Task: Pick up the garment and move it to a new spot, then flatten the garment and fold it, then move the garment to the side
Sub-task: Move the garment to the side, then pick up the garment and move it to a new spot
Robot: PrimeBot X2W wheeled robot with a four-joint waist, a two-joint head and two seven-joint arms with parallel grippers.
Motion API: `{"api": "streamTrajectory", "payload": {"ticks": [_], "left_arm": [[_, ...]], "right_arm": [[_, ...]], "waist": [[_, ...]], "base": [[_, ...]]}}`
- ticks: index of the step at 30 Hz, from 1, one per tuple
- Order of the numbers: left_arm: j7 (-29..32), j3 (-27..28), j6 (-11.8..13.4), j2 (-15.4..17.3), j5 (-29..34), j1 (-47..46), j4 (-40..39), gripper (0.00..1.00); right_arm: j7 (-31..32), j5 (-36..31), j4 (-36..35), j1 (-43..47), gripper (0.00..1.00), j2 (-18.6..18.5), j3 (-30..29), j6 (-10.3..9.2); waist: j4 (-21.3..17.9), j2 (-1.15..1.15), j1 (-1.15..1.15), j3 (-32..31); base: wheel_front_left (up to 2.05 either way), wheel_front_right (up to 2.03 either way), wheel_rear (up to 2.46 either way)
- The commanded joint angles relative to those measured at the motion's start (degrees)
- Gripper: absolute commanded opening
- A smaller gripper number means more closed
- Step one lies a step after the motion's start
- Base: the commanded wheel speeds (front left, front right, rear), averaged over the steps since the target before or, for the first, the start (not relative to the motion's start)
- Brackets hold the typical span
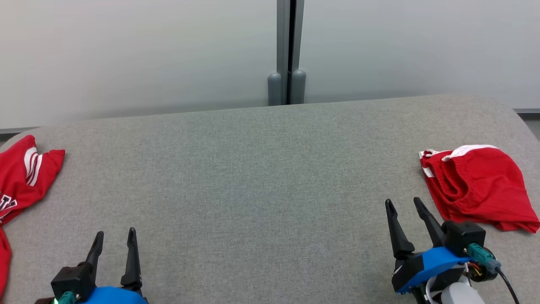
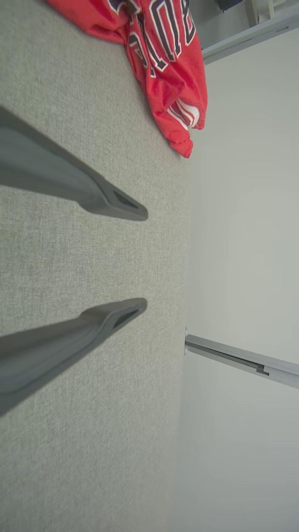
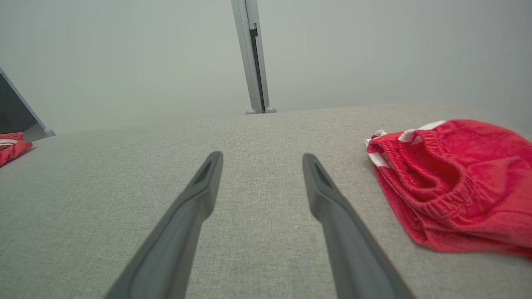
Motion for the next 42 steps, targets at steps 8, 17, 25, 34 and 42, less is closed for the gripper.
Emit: {"api": "streamTrajectory", "payload": {"ticks": [8,17,25,34,42], "left_arm": [[0.0,0.0,0.2,-0.6,1.0,1.1,-0.1,1.00],[0.0,-0.7,0.2,0.1,0.6,0.6,0.2,1.00],[0.0,-0.3,0.2,1.2,-0.5,-0.5,1.0,1.00],[0.0,1.1,0.2,1.5,-1.2,-1.3,2.6,1.00],[0.0,3.1,0.2,1.4,-1.1,-1.8,4.0,1.00]], "right_arm": [[-0.3,0.6,0.5,1.7,1.00,-0.3,0.3,0.00],[-0.3,0.2,0.4,1.7,1.00,-0.2,1.3,0.00],[-0.3,1.1,0.8,0.8,1.00,-0.2,2.2,0.00],[-0.3,1.4,2.1,-0.5,1.00,-0.3,3.7,0.00],[-0.3,1.6,3.1,-1.3,1.00,-0.3,5.0,0.00]], "waist": [[0.2,0.01,0.01,-0.6],[4.0,0.01,0.01,-0.1],[10.6,0.01,0.01,0.7],[18.2,0.01,0.01,1.1],[23.7,0.01,0.01,1.4]], "base": [[0.00,0.00,0.00],[0.00,0.00,0.00],[0.00,0.00,0.00],[0.00,0.00,0.00],[0.00,0.00,0.00]]}}
